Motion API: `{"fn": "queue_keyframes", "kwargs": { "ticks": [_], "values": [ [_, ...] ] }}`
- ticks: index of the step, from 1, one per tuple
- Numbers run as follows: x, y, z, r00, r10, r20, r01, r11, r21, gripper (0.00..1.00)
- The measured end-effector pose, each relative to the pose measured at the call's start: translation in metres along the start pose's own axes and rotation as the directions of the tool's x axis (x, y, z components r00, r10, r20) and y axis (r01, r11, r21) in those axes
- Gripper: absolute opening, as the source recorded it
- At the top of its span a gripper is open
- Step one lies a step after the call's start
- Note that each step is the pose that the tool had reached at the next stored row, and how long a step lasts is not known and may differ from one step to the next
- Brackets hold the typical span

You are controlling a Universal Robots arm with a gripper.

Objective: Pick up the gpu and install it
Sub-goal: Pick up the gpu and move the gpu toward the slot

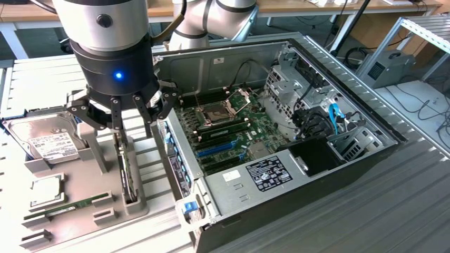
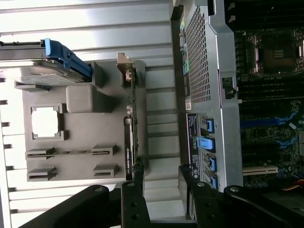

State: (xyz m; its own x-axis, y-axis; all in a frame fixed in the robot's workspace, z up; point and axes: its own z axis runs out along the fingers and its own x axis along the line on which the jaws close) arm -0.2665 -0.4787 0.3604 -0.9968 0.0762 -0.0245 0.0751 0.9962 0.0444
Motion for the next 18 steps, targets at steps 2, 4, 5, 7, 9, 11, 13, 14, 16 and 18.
{"fn": "queue_keyframes", "kwargs": {
  "ticks": [2, 4, 5, 7, 9, 11, 13, 14, 16, 18],
  "values": [
    [0.0000, 0.0000, 0.0006, 1.0000, 0.000, -0.0001, 0.000, 1.0000, 0.0001, 0.42],
    [0.0000, -0.0001, 0.0013, 1.0000, 0.000, 0.0000, 0.000, 1.0000, 0.0000, 0.42],
    [0.0000, -0.0001, 0.0016, 1.0000, 0.000, 0.0000, 0.000, 1.0000, 0.0000, 0.42],
    [0.0001, -0.0001, 0.0024, 1.0000, 0.000, 0.0000, 0.000, 1.0000, 0.0000, 0.42],
    [0.0001, -0.0001, 0.0031, 1.0000, 0.000, 0.0000, 0.000, 1.0000, 0.0000, 0.42],
    [0.0001, -0.0002, 0.0038, 1.0000, 0.000, 0.0000, 0.000, 1.0000, 0.0000, 0.42],
    [0.0001, -0.0002, 0.0044, 1.0000, 0.000, 0.0000, 0.000, 1.0000, 0.0000, 0.42],
    [0.0001, -0.0002, 0.0048, 1.0000, 0.000, 0.0000, 0.000, 1.0000, 0.0000, 0.42],
    [0.0001, -0.0002, 0.0056, 1.0000, 0.000, 0.0000, 0.000, 1.0000, 0.0000, 0.42],
    [0.0001, -0.0003, 0.0063, 1.0000, 0.000, 0.0000, 0.000, 1.0000, 0.0000, 0.42]
  ]
}}
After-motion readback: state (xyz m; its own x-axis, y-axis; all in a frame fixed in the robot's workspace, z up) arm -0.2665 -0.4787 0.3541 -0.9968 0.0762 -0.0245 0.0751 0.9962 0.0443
